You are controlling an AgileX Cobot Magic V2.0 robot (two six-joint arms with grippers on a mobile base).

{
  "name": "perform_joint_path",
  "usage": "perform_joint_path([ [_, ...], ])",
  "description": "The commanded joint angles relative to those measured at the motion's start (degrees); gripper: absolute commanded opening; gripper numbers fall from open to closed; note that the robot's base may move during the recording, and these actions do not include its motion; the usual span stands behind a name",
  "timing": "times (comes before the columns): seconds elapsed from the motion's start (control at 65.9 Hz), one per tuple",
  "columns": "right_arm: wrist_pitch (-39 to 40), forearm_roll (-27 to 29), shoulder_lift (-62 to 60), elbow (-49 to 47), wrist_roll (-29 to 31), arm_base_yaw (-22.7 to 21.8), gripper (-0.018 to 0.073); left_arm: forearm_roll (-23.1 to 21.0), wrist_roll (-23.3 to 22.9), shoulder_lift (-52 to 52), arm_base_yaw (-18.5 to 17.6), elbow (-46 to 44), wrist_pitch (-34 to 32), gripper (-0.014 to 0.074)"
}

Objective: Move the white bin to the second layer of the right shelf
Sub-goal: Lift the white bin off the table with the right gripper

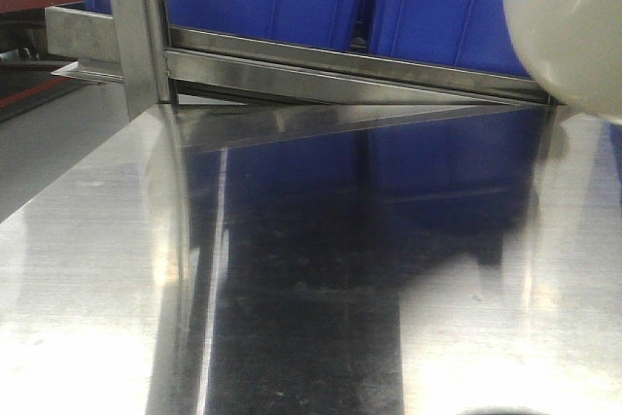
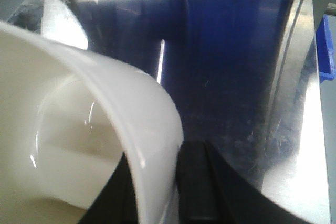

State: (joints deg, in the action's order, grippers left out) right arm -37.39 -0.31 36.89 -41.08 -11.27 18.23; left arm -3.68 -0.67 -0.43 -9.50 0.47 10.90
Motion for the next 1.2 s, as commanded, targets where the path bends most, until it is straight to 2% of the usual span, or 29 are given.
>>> perform_joint_path([
  [0.0,5.8,-0.2,-0.3,-1.8,0.3,-0.3,0.0052,-0.3,-0.6,-0.8,-0.4,1.6,-5.2,0.0085],
  [0.971,5.4,-0.2,-0.3,-1.8,0.3,-0.3,0.0052,-0.3,-0.6,-0.8,-0.4,1.6,-5.2,0.0085],
  [1.077,5.4,-0.2,-0.3,-1.8,0.3,-0.3,0.0052,2.2,-0.6,-0.8,-0.4,1.6,-5.2,0.0085],
  [1.183,5.4,-0.2,-0.3,-1.8,0.3,-0.3,0.0052,2.3,-0.6,-0.8,-0.4,1.6,-5.2,0.0085],
])
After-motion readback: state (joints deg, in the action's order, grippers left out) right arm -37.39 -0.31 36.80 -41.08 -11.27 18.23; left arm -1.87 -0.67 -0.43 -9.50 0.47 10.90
